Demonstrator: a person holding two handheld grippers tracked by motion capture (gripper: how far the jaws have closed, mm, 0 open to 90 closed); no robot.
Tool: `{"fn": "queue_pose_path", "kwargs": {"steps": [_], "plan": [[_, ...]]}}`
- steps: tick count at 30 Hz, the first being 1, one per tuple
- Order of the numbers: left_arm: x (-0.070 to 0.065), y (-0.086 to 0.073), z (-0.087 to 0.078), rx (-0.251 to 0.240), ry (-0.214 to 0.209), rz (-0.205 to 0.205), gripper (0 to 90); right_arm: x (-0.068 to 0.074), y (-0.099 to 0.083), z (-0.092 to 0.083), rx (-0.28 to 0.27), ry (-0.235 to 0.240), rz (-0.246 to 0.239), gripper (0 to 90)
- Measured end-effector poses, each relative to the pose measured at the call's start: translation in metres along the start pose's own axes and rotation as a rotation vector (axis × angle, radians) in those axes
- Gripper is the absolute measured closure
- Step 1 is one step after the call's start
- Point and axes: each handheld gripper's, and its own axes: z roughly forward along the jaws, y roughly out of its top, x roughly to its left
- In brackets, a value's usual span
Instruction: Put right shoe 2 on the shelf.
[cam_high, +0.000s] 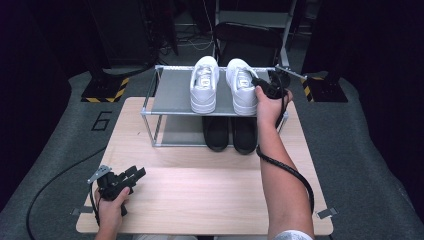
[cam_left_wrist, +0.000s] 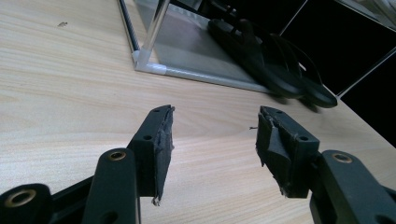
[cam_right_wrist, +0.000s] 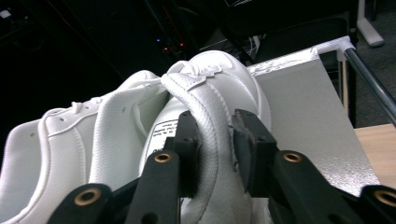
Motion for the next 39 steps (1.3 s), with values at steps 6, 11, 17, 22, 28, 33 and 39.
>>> {"fn": "queue_pose_path", "kwargs": {"steps": [6,11,17,22,28,33,39], "plan": [[0.000,0.000,0.000,0.000,0.002,0.000,45.8,-0.003,0.002,-0.002,0.003,0.016,0.003,60.9],[0.001,-0.001,0.001,-0.002,0.005,0.000,45.6,-0.001,0.007,-0.009,-0.012,0.059,-0.001,56.3],[0.000,-0.002,0.002,0.008,0.011,-0.009,44.6,0.002,0.011,-0.022,-0.024,0.079,-0.024,52.8],[0.002,-0.002,0.003,0.002,0.017,0.000,44.1,-0.002,0.010,-0.026,-0.024,0.089,-0.026,48.9],[0.002,-0.002,0.002,0.004,0.019,-0.006,43.9,-0.003,0.008,-0.028,-0.023,0.110,-0.018,46.6],[0.003,-0.002,0.002,0.005,0.018,-0.003,43.6,0.002,0.009,-0.035,-0.031,0.127,-0.032,46.1],[0.002,-0.002,0.001,0.014,0.019,0.008,42.7,0.008,0.004,-0.053,-0.042,0.163,-0.078,44.9]]}}
